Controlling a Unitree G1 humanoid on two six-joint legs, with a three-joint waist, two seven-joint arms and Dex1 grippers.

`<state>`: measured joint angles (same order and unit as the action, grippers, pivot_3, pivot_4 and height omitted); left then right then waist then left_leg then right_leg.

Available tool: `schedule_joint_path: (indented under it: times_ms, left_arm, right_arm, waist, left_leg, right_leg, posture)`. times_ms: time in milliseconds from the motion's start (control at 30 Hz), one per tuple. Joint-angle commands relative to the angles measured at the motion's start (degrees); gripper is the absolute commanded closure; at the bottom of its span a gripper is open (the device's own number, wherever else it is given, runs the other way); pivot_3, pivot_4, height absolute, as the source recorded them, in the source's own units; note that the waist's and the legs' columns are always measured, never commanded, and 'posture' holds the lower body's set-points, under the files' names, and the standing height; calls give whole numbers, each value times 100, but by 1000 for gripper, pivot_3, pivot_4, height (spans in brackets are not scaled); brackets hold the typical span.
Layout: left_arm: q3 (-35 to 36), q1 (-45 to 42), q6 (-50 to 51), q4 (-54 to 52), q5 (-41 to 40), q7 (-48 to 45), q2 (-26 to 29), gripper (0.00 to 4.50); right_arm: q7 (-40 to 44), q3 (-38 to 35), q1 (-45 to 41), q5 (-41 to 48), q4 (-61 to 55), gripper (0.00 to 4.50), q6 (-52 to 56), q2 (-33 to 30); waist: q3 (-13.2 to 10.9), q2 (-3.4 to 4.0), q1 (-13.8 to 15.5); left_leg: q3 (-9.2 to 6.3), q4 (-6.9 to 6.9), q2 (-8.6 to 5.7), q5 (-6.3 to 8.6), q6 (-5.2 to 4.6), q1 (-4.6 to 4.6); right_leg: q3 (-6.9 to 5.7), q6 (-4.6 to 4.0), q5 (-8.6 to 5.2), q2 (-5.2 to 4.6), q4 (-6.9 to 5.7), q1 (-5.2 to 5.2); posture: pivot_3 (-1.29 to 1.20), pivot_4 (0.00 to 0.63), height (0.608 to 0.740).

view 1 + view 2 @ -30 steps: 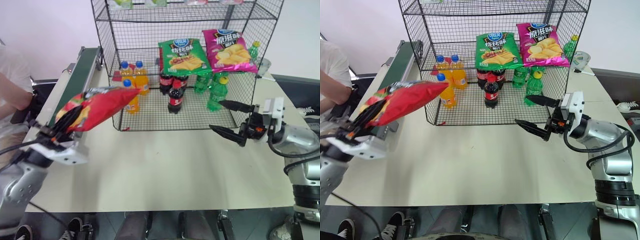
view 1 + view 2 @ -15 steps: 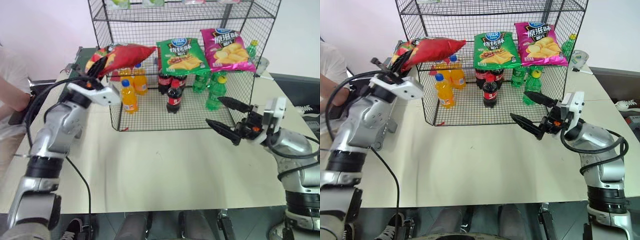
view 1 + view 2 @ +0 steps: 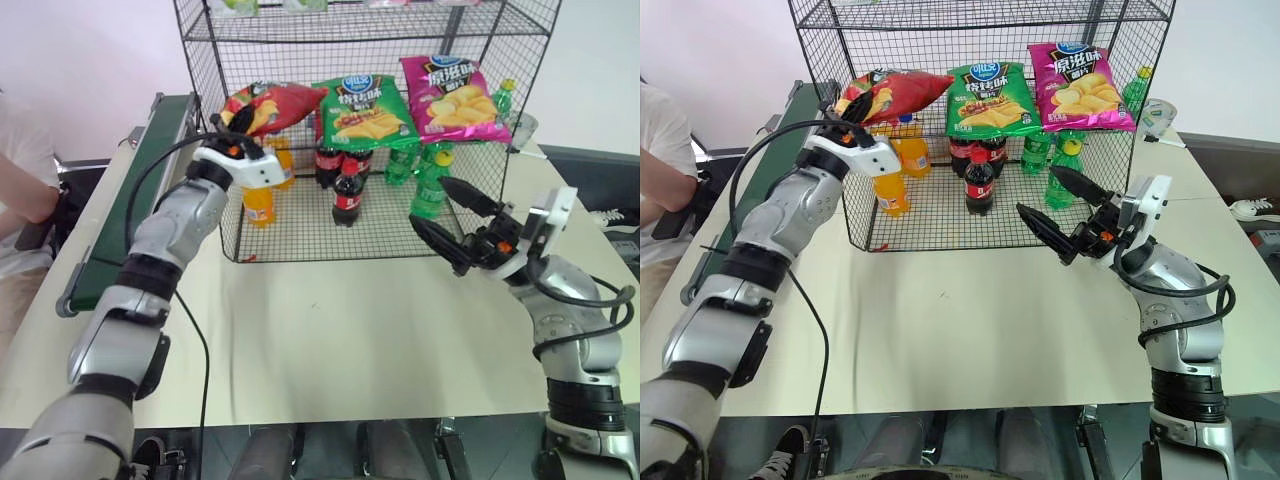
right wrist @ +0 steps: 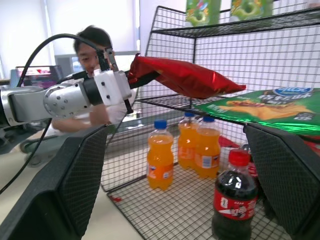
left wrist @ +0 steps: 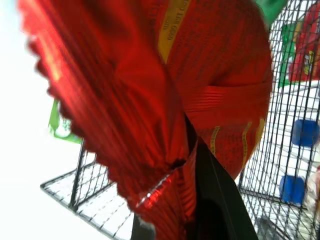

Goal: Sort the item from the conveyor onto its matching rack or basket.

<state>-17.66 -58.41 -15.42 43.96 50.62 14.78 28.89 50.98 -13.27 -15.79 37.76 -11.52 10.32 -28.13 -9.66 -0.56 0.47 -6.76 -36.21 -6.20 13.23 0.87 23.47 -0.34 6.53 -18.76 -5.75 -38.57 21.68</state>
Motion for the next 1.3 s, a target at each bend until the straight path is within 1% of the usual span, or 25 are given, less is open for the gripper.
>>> schedule_joint_path:
  times_ms: [33,167,267,333,400,433,500,567,633,733,867,1000,1100,1167,1200,1233,1267,1300]
  left_arm:
    - [-237,-534,164,819,72,293,-82,4437]
    - [-278,-824,109,1205,-126,549,-133,4437]
    - [-412,-961,233,1597,-151,458,-239,4437]
    - [-405,-985,176,1708,-229,561,-266,4437]
    - [-224,-960,-202,1681,-555,494,-295,4437]
    - [-140,-946,-356,1614,-712,452,-295,4203]
    - [-92,-929,-520,1513,-901,367,-278,3598]
    - [-128,-904,-537,1453,-964,318,-272,2741]
    - [-208,-823,-476,1282,-889,349,-255,1774]
    - [-212,-541,-464,671,-910,171,-155,393]
    - [-68,99,-137,-629,-886,-164,76,393]
    - [236,893,374,-2123,-1064,-734,223,393]
    - [415,1336,616,-2962,-1169,-1107,299,393]
    - [816,1787,841,-3600,-1966,-1688,225,393]
    - [1161,2158,1317,-3934,-3273,-2587,36,393]
    - [1468,2566,1858,-4255,-4553,-3549,-42,393]
    - [1780,2938,2371,-4564,-5607,-4324,-42,393]
    - [2151,3298,2682,-4870,-6421,-4903,54,393]
  right_arm:
    - [-23,20,-9,-65,-169,0,-133,19]
    - [-40,-3,80,-85,-215,0,-130,-37]
    - [-83,-28,108,-75,-228,0,-124,-58]
    - [-75,-10,118,-78,-246,0,-123,-74]
    - [-60,7,122,-81,-255,0,-111,-97]
    - [-72,8,104,-88,-250,0,-107,-103]
    - [-65,19,84,-93,-238,0,-95,-125]
    - [-48,23,68,-100,-208,0,-98,-143]
    - [-25,26,55,-101,-186,0,-90,-160]
    - [-1,25,41,-90,-168,0,-61,-194]
    - [14,21,65,-90,-153,0,-72,-225]
    - [38,0,91,-99,-132,0,-71,-267]
    - [71,-12,101,-103,-105,0,-76,-310]
    - [74,-68,85,-93,-82,0,-72,-356]
    - [105,-107,96,-93,-62,0,-67,-406]
    - [129,-151,111,-96,-28,0,-62,-459]
    - [171,-183,136,-106,1,0,-67,-520]
    - [217,-230,161,-112,44,0,-73,-597]
  waist:
    - [-1,-1,-4]
    - [-3,-11,-21]
    - [-3,-11,-21]
    - [-2,-11,-20]
    - [-3,-11,-19]
    - [-3,-11,-18]
    - [-3,-11,-6]
    - [-3,-11,8]
    - [-3,-11,13]
    - [-2,-11,15]
    - [-1,-8,-3]
    - [0,-7,-24]
    - [0,-7,-16]
    - [0,-7,-12]
    - [0,-6,-11]
    - [5,1,-16]
    - [11,12,-26]
    - [15,18,-48]
  left_leg:
    - [2,-1,0,0,0,1]
    - [18,-1,-1,0,0,16]
    - [19,-30,0,-4,6,69]
    - [19,-55,0,-4,6,87]
    - [18,-72,1,-3,4,94]
    - [18,-76,1,-2,3,97]
    - [18,-79,1,-1,2,99]
    - [18,-80,0,-1,2,99]
    - [18,-82,0,-1,1,99]
    - [18,-83,0,0,0,99]
    - [18,-82,0,0,0,98]
    - [17,-81,2,-1,0,98]
    - [17,-83,3,-1,1,99]
    - [17,-84,3,-1,0,99]
    - [18,-85,3,0,0,98]
    - [18,-86,3,0,0,98]
    - [18,-86,4,0,-1,96]
    - [19,-87,5,1,-2,95]
  right_leg:
    - [3,1,-1,0,-7,4]
    - [17,6,-4,-2,-34,39]
    - [19,6,-4,-2,-62,93]
    - [19,6,-4,1,-72,103]
    - [19,6,-4,3,-75,102]
    - [19,6,-4,3,-75,103]
    - [19,6,-4,3,-75,103]
    - [19,6,-4,2,-75,103]
    - [19,6,-3,1,-76,101]
    - [19,6,-3,2,-76,100]
    - [20,6,-3,2,-77,101]
    - [27,6,-3,2,-78,103]
    - [29,5,-3,2,-79,103]
    - [29,5,-3,2,-79,102]
    - [30,5,-3,0,-78,102]
    - [30,5,-3,-7,-76,101]
    - [31,5,-3,-10,-75,97]
    - [30,4,-4,-12,-73,95]
  posture:
    - [0,150,740]
    - [0,150,740]
    - [0,150,740]
    - [0,150,740]
    - [0,150,740]
    - [0,150,740]
    - [0,150,740]
    - [0,150,740]
    - [0,150,740]
    - [0,150,740]
    - [0,150,740]
    - [0,150,740]
    - [0,150,740]
    - [0,150,740]
    - [0,150,740]
    - [0,150,740]
    - [0,150,740]
    - [0,150,740]
